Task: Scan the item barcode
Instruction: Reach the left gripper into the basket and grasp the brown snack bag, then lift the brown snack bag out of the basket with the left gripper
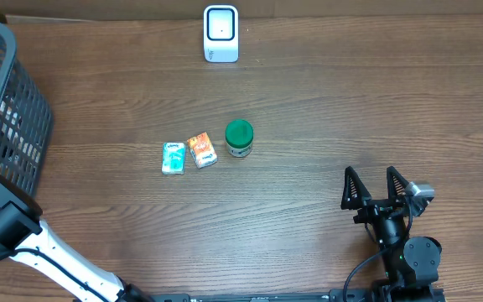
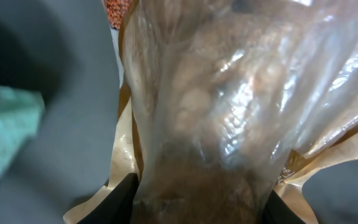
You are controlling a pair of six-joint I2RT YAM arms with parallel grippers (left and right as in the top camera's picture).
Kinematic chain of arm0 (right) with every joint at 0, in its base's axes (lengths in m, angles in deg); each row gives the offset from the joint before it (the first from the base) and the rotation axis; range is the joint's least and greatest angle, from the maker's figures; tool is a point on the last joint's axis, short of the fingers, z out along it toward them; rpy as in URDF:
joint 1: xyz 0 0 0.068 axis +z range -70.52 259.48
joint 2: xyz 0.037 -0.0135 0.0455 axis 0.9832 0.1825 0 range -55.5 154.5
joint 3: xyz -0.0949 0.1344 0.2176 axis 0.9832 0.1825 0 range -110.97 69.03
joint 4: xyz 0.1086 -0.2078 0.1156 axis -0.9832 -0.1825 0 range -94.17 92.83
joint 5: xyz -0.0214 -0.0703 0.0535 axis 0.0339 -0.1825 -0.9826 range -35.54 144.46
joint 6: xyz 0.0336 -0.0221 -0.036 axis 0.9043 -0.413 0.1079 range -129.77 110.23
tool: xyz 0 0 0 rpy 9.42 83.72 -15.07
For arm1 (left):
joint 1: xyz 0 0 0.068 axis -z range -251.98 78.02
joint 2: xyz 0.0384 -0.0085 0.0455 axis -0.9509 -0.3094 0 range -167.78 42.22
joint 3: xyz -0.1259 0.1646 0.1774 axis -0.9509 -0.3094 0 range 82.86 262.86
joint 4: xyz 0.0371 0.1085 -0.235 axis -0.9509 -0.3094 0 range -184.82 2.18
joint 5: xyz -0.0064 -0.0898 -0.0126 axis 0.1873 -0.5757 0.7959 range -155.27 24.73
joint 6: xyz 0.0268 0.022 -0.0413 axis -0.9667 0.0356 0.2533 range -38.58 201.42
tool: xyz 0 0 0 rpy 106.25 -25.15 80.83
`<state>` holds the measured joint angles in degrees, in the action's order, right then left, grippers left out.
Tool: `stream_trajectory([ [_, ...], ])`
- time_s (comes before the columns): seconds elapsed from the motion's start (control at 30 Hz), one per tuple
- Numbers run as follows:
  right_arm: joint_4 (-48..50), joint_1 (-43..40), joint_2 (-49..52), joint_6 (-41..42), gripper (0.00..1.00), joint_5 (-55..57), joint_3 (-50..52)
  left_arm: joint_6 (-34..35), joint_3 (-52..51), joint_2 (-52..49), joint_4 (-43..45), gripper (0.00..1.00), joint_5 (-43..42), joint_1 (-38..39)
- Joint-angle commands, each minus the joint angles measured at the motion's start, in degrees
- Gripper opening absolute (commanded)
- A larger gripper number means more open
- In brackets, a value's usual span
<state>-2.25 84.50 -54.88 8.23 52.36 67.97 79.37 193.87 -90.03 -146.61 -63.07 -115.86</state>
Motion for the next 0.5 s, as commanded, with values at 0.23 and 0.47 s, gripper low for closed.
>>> stream_trajectory([
  [0.23, 0.4, 0.2, -0.5, 0.0, 1.0, 0.5, 0.6, 4.3, 18.4, -2.8, -20.6, 0.11, 0.3, 0.4],
  [0.47, 0.4, 0.2, -0.5, 0.0, 1.0, 0.5, 0.6, 7.2, 42.0, -2.6, -35.3, 0.11, 0.3, 0.4],
])
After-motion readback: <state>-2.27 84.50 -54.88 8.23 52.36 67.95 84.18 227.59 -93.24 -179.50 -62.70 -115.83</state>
